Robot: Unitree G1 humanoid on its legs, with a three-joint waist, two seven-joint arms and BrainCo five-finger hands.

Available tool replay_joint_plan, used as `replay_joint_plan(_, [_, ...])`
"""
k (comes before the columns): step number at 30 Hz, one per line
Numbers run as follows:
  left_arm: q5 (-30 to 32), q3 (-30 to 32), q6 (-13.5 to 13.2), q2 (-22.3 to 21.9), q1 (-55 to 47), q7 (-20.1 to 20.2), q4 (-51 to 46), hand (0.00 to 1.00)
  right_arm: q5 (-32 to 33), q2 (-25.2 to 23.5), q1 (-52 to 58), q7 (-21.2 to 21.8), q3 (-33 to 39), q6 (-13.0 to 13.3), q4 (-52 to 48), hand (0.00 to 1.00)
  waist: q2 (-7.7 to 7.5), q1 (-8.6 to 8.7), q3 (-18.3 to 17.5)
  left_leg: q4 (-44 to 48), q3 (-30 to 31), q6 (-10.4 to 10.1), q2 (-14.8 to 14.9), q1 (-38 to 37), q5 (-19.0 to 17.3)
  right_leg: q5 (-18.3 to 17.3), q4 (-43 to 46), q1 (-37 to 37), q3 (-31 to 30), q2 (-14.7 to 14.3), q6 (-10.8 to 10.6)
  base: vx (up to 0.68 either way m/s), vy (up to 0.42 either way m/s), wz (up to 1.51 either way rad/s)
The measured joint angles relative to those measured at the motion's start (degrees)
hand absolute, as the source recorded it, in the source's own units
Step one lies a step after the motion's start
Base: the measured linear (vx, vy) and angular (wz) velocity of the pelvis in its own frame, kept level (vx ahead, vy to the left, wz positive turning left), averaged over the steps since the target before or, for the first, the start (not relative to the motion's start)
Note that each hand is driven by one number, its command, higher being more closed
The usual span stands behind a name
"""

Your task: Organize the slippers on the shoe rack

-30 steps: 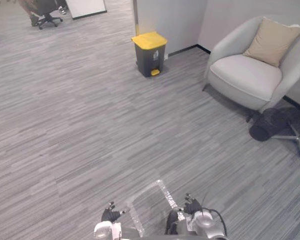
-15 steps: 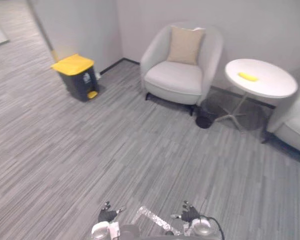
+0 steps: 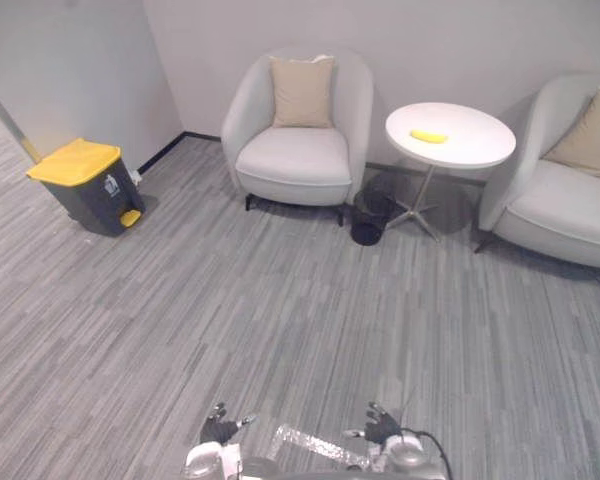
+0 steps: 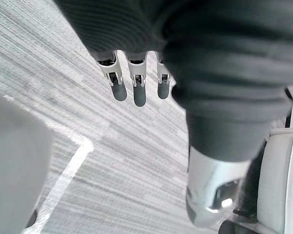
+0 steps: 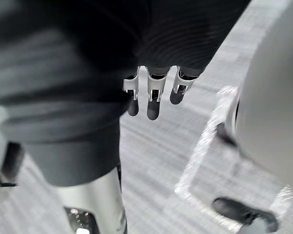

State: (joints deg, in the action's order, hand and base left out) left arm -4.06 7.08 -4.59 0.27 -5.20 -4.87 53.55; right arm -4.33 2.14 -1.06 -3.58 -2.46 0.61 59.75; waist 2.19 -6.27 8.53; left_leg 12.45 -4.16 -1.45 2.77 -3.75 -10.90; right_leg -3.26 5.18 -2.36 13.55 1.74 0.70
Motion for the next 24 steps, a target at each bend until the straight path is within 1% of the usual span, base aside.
replay_joint_plan(2, [0.0,-0.1,-0.1,0.0,0.3,0.0,-0.1,0.00,0.2,0.4,-0.1,-0.2,0.1,0.1,-0.1,0.00,0.06,-0.01,1.0,2.1,0.1,-0.5,0.6,0.8,-0.5,0.8,-1.7,-1.1,-0.6,-0.8,-0.2,-0.03,-0.055,-0.15])
replay_joint_plan(3, [-0.1,0.0,-0.1,0.0,0.8,0.0,-0.2,0.00,0.4,0.4,-0.1,-0.5,0.2,0.1,-0.2,0.00,-0.05,-0.03,2.1,4.3,0.1,-0.8,1.1,1.0,-0.8,1.2,-2.7,-2.1,-1.1,-1.4,0.4,-0.06,-0.046,-0.27])
replay_joint_plan(5, [-0.1,1.3,-0.1,-0.1,1.4,0.0,-0.3,0.00,0.5,0.2,-0.1,-1.1,1.5,0.1,-0.4,0.00,-0.37,-0.29,3.1,10.8,0.4,-0.8,1.4,2.7,-1.1,1.3,-2.8,-2.5,-4.6,-2.2,0.6,-0.13,-0.030,-0.44])
replay_joint_plan(6, [-0.1,1.7,-0.1,-0.1,1.4,0.0,-0.4,0.00,0.6,0.2,-0.1,-1.2,1.7,0.1,-0.4,0.00,-0.37,-0.37,3.2,11.6,0.8,-0.7,1.3,3.0,-1.1,1.3,-2.6,-2.5,-5.3,-2.3,0.6,-0.09,0.002,-0.59])
replay_joint_plan(7, [-0.1,2.7,-0.1,-0.4,1.3,0.0,-0.7,0.00,0.9,0.1,-0.3,-1.2,1.7,0.1,-0.5,0.00,-0.66,-0.71,3.4,13.0,3.6,-0.2,0.5,3.9,-1.5,1.3,-2.1,-2.3,-7.7,-2.5,0.6,-0.03,0.022,-0.62])
replay_joint_plan(8, [-0.2,3.1,-0.1,-0.8,1.1,-0.1,-1.1,0.00,1.1,0.3,-0.3,-1.4,1.8,0.1,-0.5,0.00,-0.38,-1.01,3.4,12.6,6.5,0.4,-0.4,3.8,-2.3,1.3,-1.8,-1.7,-9.2,-2.6,0.6,-0.05,0.047,-0.87])
replay_joint_plan(9, [-0.2,3.1,0.0,-1.2,1.1,-0.2,-1.5,0.00,1.7,0.4,-0.2,-1.6,1.8,0.1,-0.8,0.00,0.32,-1.33,3.3,11.1,9.5,0.0,-1.1,3.8,-3.7,1.3,-1.2,-0.6,-10.8,-3.0,0.6,-0.06,0.049,-0.87])
replay_joint_plan(10, [-0.2,3.1,0.1,-2.0,0.9,-0.2,-2.0,0.00,2.1,0.7,0.1,-1.6,1.8,0.1,-1.7,0.00,1.75,-1.35,2.9,7.6,11.8,-0.5,-1.0,3.6,-5.5,1.3,-1.0,0.8,-11.8,-4.5,0.5,-0.11,0.055,-1.08])
replay_joint_plan(11, [-0.5,3.5,0.2,-3.1,0.8,-0.2,-2.5,0.00,2.1,0.8,0.6,-1.7,1.7,0.1,-3.0,0.00,3.66,-2.27,2.7,6.4,11.4,-0.6,-0.1,3.5,-4.7,1.3,0.8,1.9,-12.6,-5.7,0.4,-0.05,0.027,-0.93])
replay_joint_plan(12, [-0.6,3.7,0.2,-3.1,0.5,-0.3,-2.2,0.00,2.1,0.3,0.9,-1.5,1.6,0.1,-4.3,0.00,2.60,-2.36,2.6,5.7,10.9,-0.4,-0.6,3.3,-4.5,-0.1,5.3,3.2,-12.4,-5.3,0.5,0.02,0.030,-0.68])
replay_joint_plan(13, [-0.6,3.7,0.2,-2.1,0.9,-0.2,-2.0,0.00,2.2,0.0,1.4,-1.5,1.7,0.1,-4.4,0.00,2.05,-2.20,2.8,5.4,10.6,-0.2,-1.6,2.5,-4.0,-0.9,3.8,1.5,-13.1,-4.8,0.9,0.09,0.038,-0.37])
replay_joint_plan(14, [-0.7,3.8,0.3,-2.7,0.8,-0.2,-2.3,0.00,2.2,0.1,1.7,-1.6,1.7,0.0,-4.1,0.00,2.28,-2.15,2.7,4.4,10.2,0.4,-1.3,0.7,-3.6,-0.4,2.2,-0.5,-14.0,-4.9,0.5,0.09,0.048,-0.20])
replay_joint_plan(16, [-0.9,4.8,0.2,-3.2,0.2,-0.3,-2.5,0.00,2.2,0.1,2.3,-1.6,1.7,0.0,-4.6,0.00,2.18,-2.19,2.3,3.3,9.3,0.2,-1.2,-0.4,-3.3,-0.6,2.3,-0.8,-14.6,-4.8,0.4,0.09,0.053,-0.20])
replay_joint_plan(20, [-1.1,4.8,0.3,-3.6,-0.6,-0.5,-2.9,0.00,2.2,-0.5,3.5,-1.6,1.6,0.1,-4.7,0.00,1.17,-2.00,0.3,-1.0,7.6,0.3,-1.1,-2.8,-2.2,-0.9,2.4,-0.5,-16.0,-4.7,0.5,0.13,0.044,-0.23])
replay_joint_plan(21, [-1.1,4.8,0.3,-3.5,-0.6,-0.4,-2.9,0.00,2.2,-1.1,4.1,-1.6,1.6,0.1,-4.7,0.00,0.60,-1.89,-0.4,-2.3,7.5,0.3,-1.2,-3.6,-1.8,-1.2,2.3,-0.6,-16.1,-4.7,0.6,0.14,0.030,-0.03])
replay_joint_plan(23, [-1.0,4.8,0.3,-3.4,-0.6,-0.4,-2.9,0.00,2.2,-1.2,4.7,-1.6,1.7,0.1,-4.7,0.00,-0.07,-1.86,-1.5,-2.7,7.7,0.2,-1.1,-4.5,-1.7,-1.6,2.3,-0.9,-15.9,-4.7,0.6,0.18,0.036,0.02])
replay_joint_plan(24, [-1.0,4.8,0.3,-3.4,-0.7,-0.3,-2.9,0.00,2.2,-1.6,5.1,-1.6,1.9,0.1,-4.6,0.00,-0.24,-1.83,-2.3,-1.9,8.0,0.2,-1.7,-4.5,-1.7,-1.6,1.4,-1.7,-15.8,-4.5,0.6,0.16,0.043,0.05])
